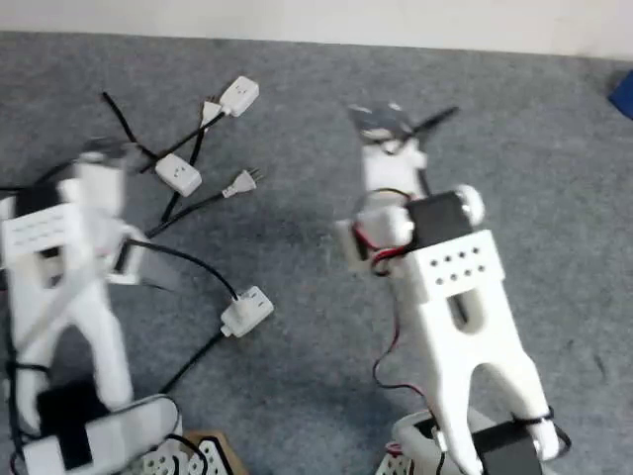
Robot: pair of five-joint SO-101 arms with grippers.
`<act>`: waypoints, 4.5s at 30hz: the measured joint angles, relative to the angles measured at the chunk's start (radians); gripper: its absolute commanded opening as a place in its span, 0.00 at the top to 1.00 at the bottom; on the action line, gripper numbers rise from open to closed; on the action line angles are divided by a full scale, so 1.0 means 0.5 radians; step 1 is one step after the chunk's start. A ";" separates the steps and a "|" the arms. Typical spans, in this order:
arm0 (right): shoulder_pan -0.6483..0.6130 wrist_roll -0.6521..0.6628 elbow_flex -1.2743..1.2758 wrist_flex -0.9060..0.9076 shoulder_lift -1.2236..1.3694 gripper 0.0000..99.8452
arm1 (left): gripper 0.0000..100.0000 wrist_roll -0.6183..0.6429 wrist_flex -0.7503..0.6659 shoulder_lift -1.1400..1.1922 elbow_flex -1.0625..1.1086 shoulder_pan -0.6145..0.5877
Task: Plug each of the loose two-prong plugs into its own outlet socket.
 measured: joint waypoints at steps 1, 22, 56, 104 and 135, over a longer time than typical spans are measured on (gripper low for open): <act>0.083 0.021 0.135 -0.080 -0.025 0.62 | 0.62 0.015 0.104 -0.083 -0.003 0.123; 0.285 0.135 1.504 -0.973 -0.362 0.62 | 0.62 0.138 0.009 -0.605 0.629 1.037; 0.285 0.135 1.522 -1.046 -0.341 0.62 | 0.97 -0.107 -0.187 0.427 0.181 1.381; 0.285 0.135 1.522 -1.062 -0.341 0.62 | 0.70 0.015 -0.049 0.970 -0.595 1.544; 0.285 0.135 1.522 -1.062 -0.341 0.62 | 0.92 -0.126 -0.049 1.031 -0.580 1.240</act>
